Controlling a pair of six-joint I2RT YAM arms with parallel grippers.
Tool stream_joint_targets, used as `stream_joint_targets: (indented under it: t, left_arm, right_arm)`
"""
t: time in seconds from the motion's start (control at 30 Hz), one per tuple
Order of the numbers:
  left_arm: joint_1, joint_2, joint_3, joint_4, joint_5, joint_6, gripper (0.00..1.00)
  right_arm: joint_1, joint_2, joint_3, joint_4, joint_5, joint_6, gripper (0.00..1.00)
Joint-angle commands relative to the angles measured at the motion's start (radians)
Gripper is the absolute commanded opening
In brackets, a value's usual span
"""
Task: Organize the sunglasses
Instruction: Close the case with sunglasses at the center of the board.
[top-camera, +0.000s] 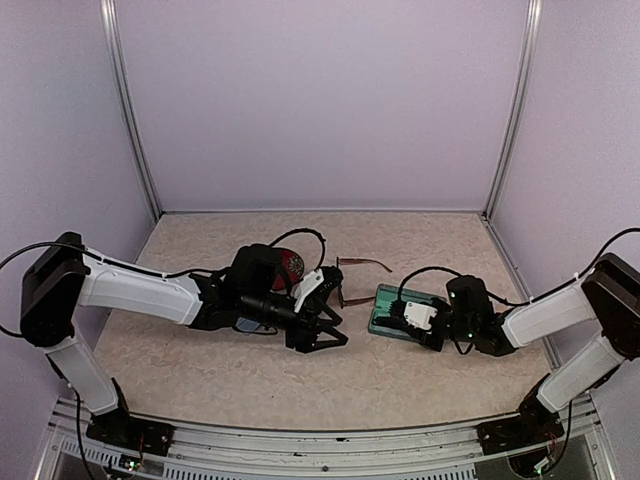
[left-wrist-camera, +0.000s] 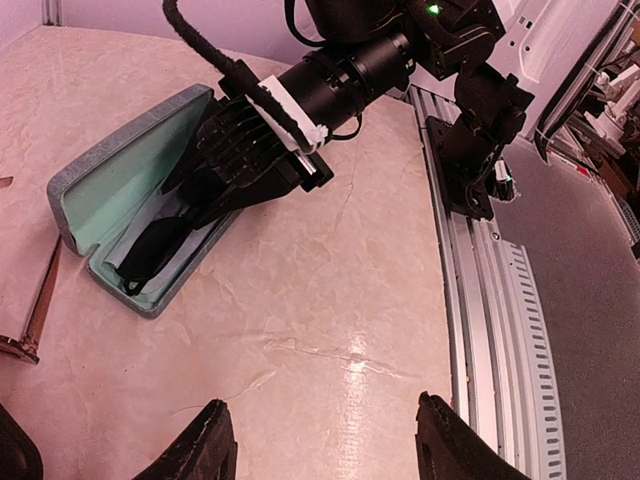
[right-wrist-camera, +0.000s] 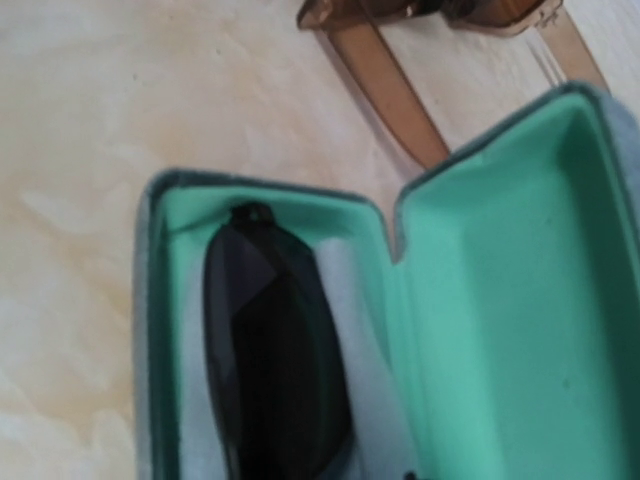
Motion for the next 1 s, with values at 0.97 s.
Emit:
stream_joint_targets:
  t: [0.97]
  left_arm:
    - [0.048, 0.032, 0.032, 0.095, -0.361, -0.2, 0.62]
  right_arm:
    - [-0.012, -0.388, 0.065, -0.17, 0.044, 0.317, 0.59]
